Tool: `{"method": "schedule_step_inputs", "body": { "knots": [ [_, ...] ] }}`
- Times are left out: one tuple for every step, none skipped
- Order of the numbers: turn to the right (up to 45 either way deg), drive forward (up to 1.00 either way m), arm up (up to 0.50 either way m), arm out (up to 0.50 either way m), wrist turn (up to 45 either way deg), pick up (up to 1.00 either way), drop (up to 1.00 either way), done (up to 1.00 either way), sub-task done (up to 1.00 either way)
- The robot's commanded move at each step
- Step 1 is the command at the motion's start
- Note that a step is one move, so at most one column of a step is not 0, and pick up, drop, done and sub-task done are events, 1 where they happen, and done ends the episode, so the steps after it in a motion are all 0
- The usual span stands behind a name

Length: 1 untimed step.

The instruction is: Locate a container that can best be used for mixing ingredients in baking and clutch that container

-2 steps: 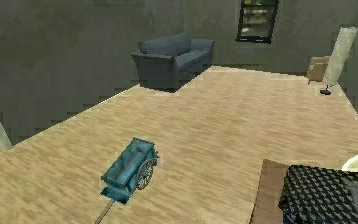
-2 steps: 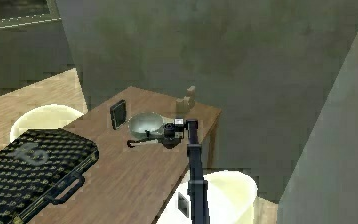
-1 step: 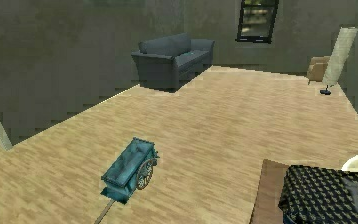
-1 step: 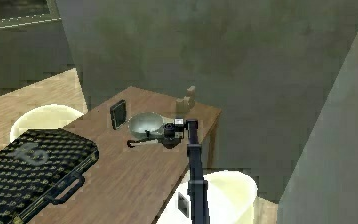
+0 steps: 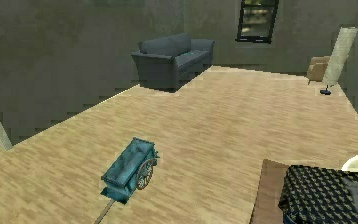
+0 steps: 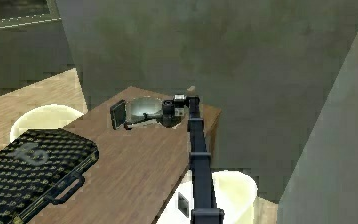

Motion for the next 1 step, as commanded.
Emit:
{"method": "schedule_step_inputs", "body": {
  "knots": [
    [0.0,0.0,0.0,0.0,0.0,0.0,0.0,1.0,0.0]
  ]
}}
